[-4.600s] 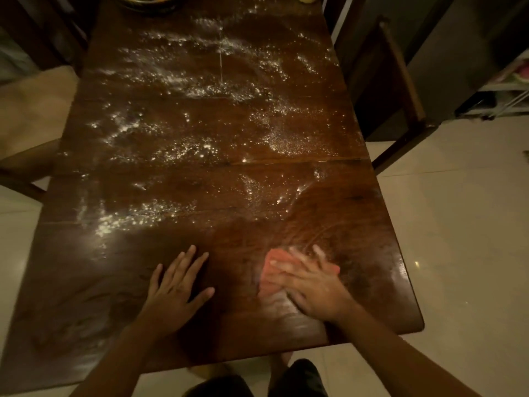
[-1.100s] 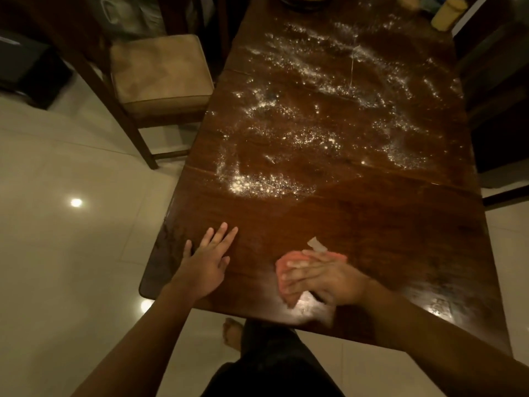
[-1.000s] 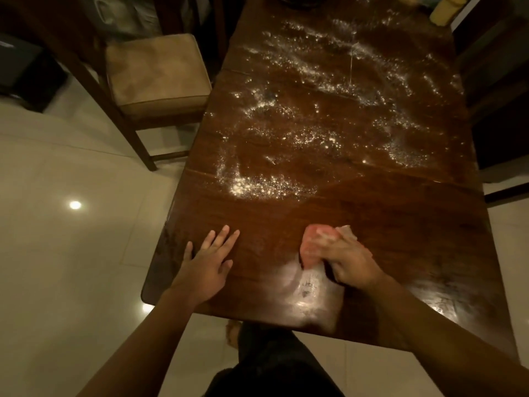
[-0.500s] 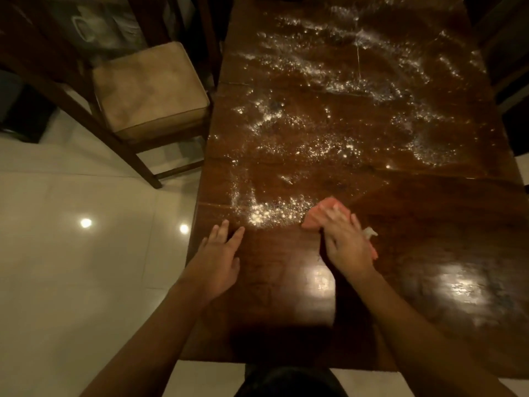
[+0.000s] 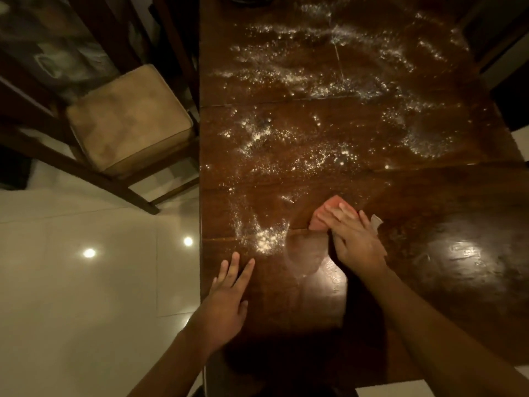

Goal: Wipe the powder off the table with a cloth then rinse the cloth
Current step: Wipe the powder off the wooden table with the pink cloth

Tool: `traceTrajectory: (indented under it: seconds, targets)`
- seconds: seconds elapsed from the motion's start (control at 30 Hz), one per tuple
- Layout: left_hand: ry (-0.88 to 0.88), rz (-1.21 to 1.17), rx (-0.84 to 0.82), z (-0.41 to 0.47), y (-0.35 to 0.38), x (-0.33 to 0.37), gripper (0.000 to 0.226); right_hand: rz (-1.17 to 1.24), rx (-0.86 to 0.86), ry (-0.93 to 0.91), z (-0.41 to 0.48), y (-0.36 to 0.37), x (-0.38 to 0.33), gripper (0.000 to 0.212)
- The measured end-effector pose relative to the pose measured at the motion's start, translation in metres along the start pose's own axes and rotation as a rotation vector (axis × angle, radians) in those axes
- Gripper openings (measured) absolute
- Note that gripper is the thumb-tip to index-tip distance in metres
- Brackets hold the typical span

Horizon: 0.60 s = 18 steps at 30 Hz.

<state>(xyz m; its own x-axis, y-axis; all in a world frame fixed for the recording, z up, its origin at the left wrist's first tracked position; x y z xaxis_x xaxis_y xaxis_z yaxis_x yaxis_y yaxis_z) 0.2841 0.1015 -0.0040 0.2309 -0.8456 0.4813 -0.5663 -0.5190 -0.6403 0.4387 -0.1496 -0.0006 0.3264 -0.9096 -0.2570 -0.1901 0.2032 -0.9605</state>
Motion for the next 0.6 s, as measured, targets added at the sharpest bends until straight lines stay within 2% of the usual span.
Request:
traceTrajectory:
  seconds: [0.07, 0.1, 0.17, 0.27, 0.33, 0.4, 0.47, 0.53, 0.6]
  targets:
    - [0.009, 0.04, -0.02, 0.001, 0.001, 0.0, 0.081, -0.006, 0.035, 0.19, 0.006, 0.004, -0.02, 0.053]
    - [0.016, 0.067, -0.022, 0.001, 0.002, 0.0, 0.081, -0.013, 0.05, 0.21, 0.004, 0.008, -0.035, 0.053]
    - [0.034, 0.14, -0.024, 0.001, 0.004, 0.001, 0.081, -0.014, 0.073, 0.098, -0.014, 0.019, -0.07, 0.049]
    - [0.073, 0.209, -0.06, -0.001, 0.006, 0.003, 0.081, 0.029, 0.048, -0.223, -0.076, 0.034, -0.099, 0.043]
    - [0.139, 0.234, -0.111, -0.005, 0.006, 0.005, 0.08, 0.02, 0.017, -0.28, -0.105, 0.033, -0.088, 0.04]
    - [0.235, 0.224, -0.162, -0.011, 0.002, 0.001, 0.078, -0.009, 0.007, -0.153, -0.111, 0.028, -0.072, 0.036]
    - [0.33, 0.169, -0.209, -0.015, -0.007, -0.013, 0.076, 0.05, 0.034, 0.114, -0.107, 0.026, -0.068, 0.037]
    - [0.388, 0.106, -0.237, -0.018, -0.02, -0.031, 0.073, 0.087, 0.103, 0.413, -0.1, 0.03, -0.087, 0.044]
    - [0.407, 0.107, -0.256, -0.021, -0.035, -0.045, 0.071, 0.091, 0.164, 0.604, -0.093, 0.041, -0.123, 0.052]
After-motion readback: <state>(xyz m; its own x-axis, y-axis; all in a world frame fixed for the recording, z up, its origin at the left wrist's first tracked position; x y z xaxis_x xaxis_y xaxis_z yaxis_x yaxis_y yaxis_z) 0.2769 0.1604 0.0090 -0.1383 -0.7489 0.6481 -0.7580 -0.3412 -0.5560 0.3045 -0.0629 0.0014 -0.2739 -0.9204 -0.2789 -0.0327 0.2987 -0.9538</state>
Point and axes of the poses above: each hand's wrist, its own z-axis towards the middle knuckle, its own y-axis out of the palm, x = y × z, the point moved 9 cm from there along z, towards the middle knuckle, and after that the axes turned 6 degrees about -z, right-handed, at the moved point
